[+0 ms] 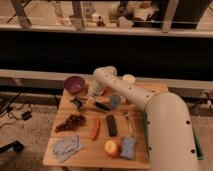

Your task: Place brush in table surface

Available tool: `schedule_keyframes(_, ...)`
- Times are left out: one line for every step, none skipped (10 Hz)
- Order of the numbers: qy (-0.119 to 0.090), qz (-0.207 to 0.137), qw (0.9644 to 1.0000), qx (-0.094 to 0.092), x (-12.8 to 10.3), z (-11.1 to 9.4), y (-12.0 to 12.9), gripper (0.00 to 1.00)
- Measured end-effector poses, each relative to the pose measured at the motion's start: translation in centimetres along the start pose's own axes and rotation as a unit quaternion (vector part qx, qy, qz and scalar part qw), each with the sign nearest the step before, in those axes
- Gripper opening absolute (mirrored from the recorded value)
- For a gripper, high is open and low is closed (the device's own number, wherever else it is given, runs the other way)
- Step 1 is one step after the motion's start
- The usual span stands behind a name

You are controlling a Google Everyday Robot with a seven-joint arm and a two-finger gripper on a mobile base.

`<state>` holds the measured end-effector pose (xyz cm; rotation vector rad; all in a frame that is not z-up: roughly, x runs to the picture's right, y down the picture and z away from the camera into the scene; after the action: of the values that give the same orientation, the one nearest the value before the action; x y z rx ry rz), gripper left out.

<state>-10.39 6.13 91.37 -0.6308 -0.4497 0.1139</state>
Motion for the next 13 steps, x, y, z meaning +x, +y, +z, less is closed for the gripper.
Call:
schedule_keyframes(0.000,0.000,1.0000,0.000,-0.01,0.01,0.00,0.43)
schedule_keyframes(0.000,0.000,1.0000,0.000,0.00,0.02,0.01,0.53)
schedule_keyframes(0.000,0.000,1.0000,0.000,0.01,0.03,0.01,0.65)
schedule_keyframes(0.000,0.000,1.0000,0.000,0.00,0.03,0.01,0.74)
schedule_keyframes(0.000,0.000,1.0000,0.000,0.00,0.03,0.01,0.79)
schedule_keyframes(0.000,0.000,1.0000,0.000,-0.01,0.04,0.02,0.80)
schedule_keyframes(0.000,0.000,1.0000,0.000,-0.02,0.02,0.01,0.80)
schedule_keyframes(0.000,0.000,1.0000,0.000,-0.02,0.03,0.01,0.80)
schedule_keyframes(0.000,0.000,1.0000,0.000,-0.03,0.04,0.01,0.80)
schedule_keyframes(0.000,0.000,1.0000,0.000,-0.04,0.04,0.01,0.80)
schedule_keyframes(0.000,0.000,1.0000,0.000,-0.04,0.04,0.01,0.80)
schedule_keyframes(0.000,0.000,1.0000,0.000,-0.03,0.04,0.01,0.80)
schedule_keyframes(0.000,0.000,1.0000,0.000,-0.03,0.04,0.01,0.80)
